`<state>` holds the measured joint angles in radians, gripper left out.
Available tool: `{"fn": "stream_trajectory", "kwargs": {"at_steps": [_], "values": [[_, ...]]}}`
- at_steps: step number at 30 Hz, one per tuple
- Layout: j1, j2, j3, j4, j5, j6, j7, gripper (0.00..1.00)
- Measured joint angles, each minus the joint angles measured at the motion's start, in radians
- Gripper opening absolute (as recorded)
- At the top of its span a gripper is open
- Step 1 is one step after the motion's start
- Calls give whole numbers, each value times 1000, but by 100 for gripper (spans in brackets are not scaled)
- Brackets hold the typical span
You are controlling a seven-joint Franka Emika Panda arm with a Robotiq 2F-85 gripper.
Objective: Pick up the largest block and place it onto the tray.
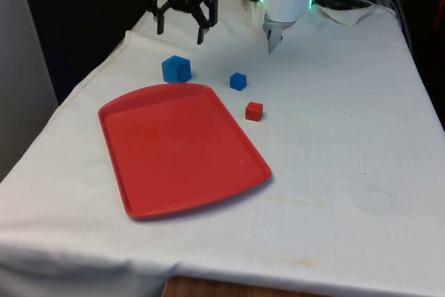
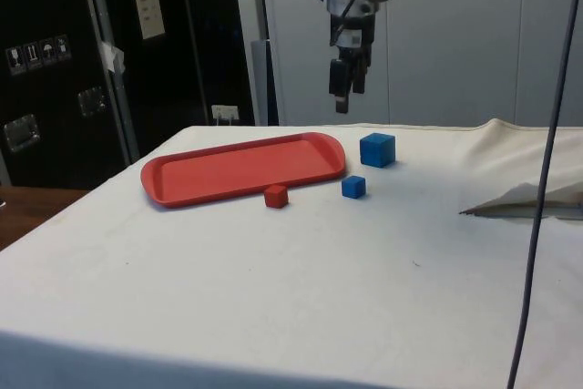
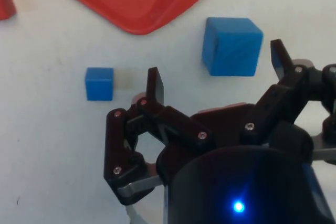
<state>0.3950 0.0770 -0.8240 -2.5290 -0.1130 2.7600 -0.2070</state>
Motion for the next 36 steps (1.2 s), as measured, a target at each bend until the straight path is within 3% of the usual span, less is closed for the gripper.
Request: {"fn": "stream_trajectory", "kwargs": {"at_steps": [7, 15, 26, 36], "values": [[-2, 11, -21, 2, 35, 0, -43, 100], [-4, 42, -41, 1, 144, -14, -130, 100], [-6, 95, -52, 6, 191, -35, -136, 100], [-5, 151, -41, 7, 276, -29, -132, 100]]}}
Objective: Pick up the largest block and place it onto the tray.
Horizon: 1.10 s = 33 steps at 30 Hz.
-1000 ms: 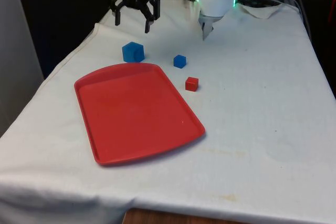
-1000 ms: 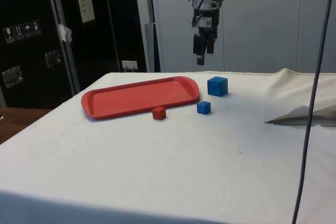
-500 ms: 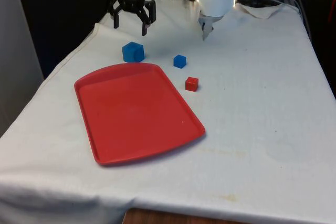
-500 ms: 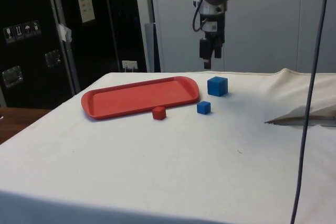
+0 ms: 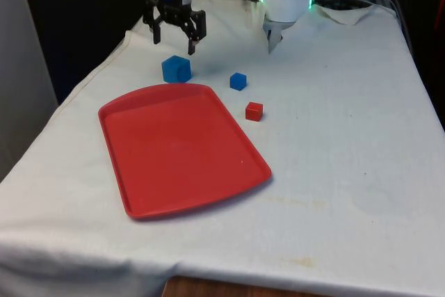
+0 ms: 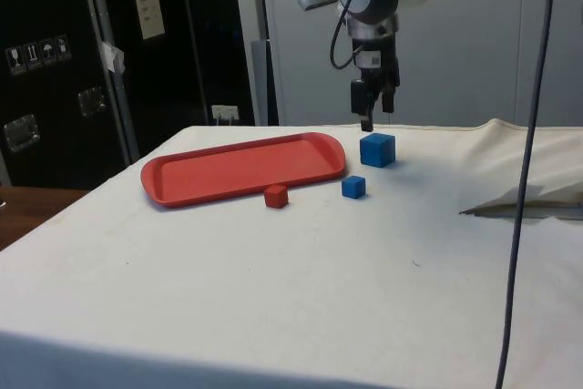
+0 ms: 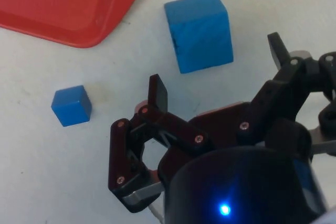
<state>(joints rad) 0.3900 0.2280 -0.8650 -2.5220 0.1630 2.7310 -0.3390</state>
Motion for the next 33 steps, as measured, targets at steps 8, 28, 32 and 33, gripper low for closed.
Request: {"fn": "stream_trajectory", "kwargs": {"at_steps": [8, 28, 32, 33], "values": [[0, 20, 11, 0, 73, -7, 0, 100], [-21, 178, 16, 74, 372, -38, -214, 100], [-21, 212, 23, 89, 436, -40, -256, 100], [-21, 217, 27, 92, 447, -40, -261, 100]]}}
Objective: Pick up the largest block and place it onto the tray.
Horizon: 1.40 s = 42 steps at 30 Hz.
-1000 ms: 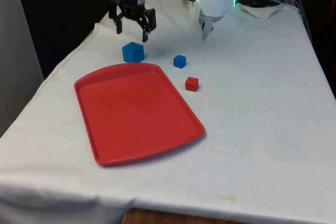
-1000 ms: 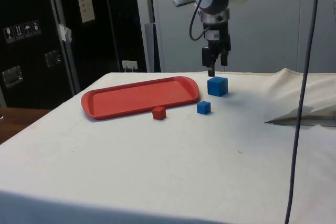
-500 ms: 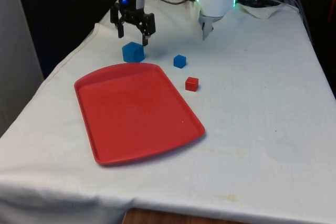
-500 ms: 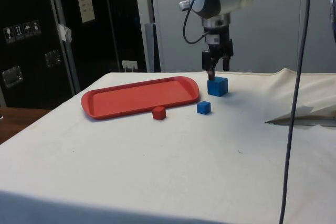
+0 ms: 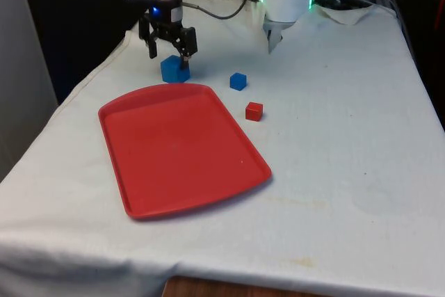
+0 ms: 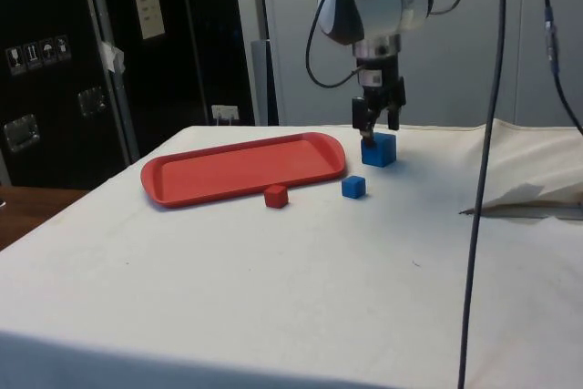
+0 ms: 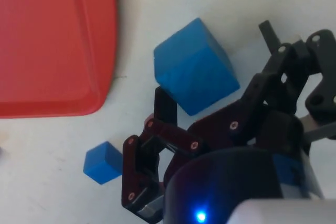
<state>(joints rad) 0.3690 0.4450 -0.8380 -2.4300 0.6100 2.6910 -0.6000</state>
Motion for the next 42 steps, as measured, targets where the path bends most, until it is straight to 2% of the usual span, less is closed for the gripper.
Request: {"fn": "stream_trajectory", "kwargs": {"at_steps": [4, 13, 22, 32, 33, 34, 42], "values": [[1, 9, 11, 9, 21, 0, -5, 100], [2, 13, 17, 13, 31, -1, -4, 100], [21, 9, 25, 2, 33, 3, 44, 100], [23, 9, 16, -6, 33, 5, 52, 100], [23, 9, 16, -6, 33, 5, 52, 96], [23, 9, 14, -7, 33, 6, 51, 88], [23, 9, 9, -8, 33, 5, 50, 0]]}}
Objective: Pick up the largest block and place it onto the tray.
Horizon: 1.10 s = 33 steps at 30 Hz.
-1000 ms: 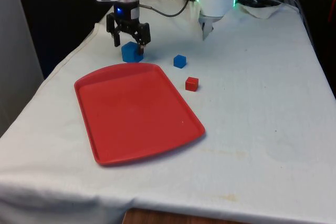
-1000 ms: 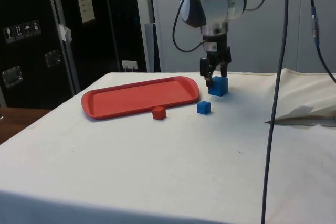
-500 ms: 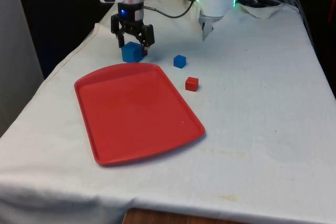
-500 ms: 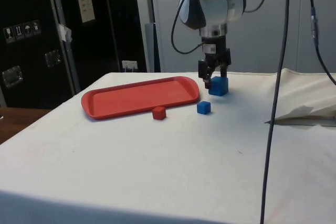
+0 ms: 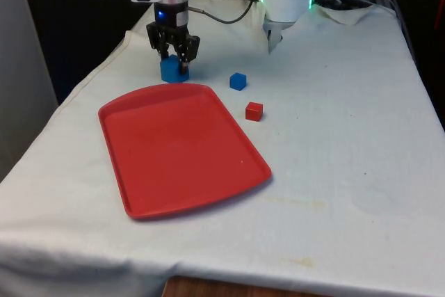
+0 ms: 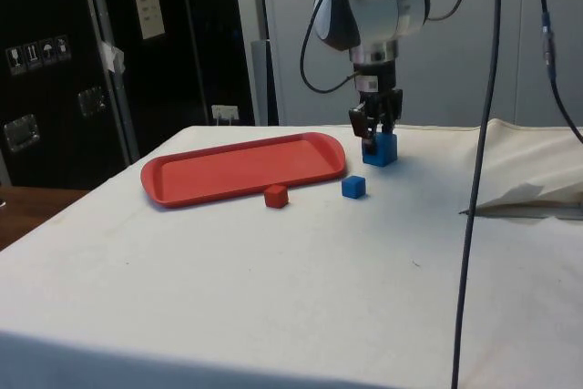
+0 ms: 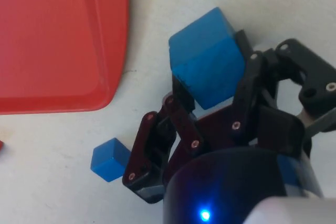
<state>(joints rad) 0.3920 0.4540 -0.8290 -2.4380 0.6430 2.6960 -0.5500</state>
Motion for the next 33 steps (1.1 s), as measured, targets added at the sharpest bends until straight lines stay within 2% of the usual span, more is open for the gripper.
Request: {"fn": "stream_trajectory", "kwargs": {"at_steps": [12, 23, 33], "values": [[2, -2, -3, 5, 0, 1, 0, 0], [14, -50, -22, 16, -17, -5, 3, 0], [19, -89, -36, 20, -28, -6, 2, 0]]}}
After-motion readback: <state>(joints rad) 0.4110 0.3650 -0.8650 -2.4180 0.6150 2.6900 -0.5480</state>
